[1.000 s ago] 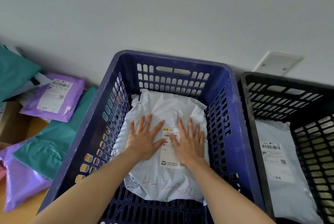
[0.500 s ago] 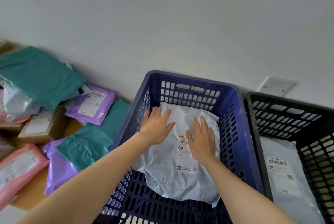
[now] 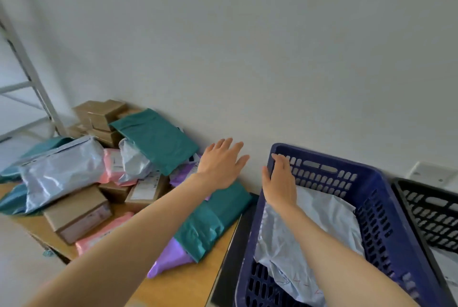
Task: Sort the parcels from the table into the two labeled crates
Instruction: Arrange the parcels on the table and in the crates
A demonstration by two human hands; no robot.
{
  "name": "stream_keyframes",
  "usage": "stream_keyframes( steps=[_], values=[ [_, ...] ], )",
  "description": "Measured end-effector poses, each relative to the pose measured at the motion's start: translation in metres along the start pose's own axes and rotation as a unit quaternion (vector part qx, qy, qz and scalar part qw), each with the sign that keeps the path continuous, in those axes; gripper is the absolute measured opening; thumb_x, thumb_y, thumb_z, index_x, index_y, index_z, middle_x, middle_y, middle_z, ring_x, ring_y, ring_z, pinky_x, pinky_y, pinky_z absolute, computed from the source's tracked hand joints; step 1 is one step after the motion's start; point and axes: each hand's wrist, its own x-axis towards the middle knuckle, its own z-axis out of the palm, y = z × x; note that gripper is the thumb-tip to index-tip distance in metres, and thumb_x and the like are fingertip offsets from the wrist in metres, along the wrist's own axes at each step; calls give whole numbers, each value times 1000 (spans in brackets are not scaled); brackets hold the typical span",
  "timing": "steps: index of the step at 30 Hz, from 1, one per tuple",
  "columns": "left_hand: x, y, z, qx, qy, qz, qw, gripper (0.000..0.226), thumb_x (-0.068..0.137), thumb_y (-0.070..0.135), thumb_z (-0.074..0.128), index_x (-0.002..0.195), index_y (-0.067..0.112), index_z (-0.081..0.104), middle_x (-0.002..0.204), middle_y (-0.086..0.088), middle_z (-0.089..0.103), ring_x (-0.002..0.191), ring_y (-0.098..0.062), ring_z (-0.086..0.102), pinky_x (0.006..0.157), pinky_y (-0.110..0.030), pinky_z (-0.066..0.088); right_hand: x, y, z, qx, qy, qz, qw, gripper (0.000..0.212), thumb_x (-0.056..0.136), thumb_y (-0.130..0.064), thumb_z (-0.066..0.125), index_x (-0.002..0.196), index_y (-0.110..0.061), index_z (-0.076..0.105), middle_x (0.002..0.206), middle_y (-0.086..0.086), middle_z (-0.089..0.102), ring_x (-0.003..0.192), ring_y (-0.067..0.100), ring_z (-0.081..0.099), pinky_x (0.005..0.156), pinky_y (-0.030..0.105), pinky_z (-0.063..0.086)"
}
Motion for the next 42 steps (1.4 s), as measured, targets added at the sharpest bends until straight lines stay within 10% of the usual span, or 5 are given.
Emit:
stream_keyframes(
  steps=[27, 42],
  values=[
    [-220, -364, -70, -10, 23, -315, 949, 50, 101, 44, 35, 147, 24, 36, 147, -4, 43, 131, -26, 45, 99, -41, 46, -76, -293, 232, 104, -123, -214, 963, 43, 98, -25, 50, 136, -8, 40, 135, 12, 45, 116, 25, 52, 83, 26, 42],
    [-217, -547, -8, -36, -113, -340, 933, 72, 84, -13, 44, 147, 22, 36, 147, -7, 40, 129, -30, 43, 97, -46, 49, -40, -345, 409, 126, -242, -171, 947, 52, 90, -11, 58, 137, -11, 38, 138, 9, 43, 125, 22, 45, 94, 27, 44]
  ],
)
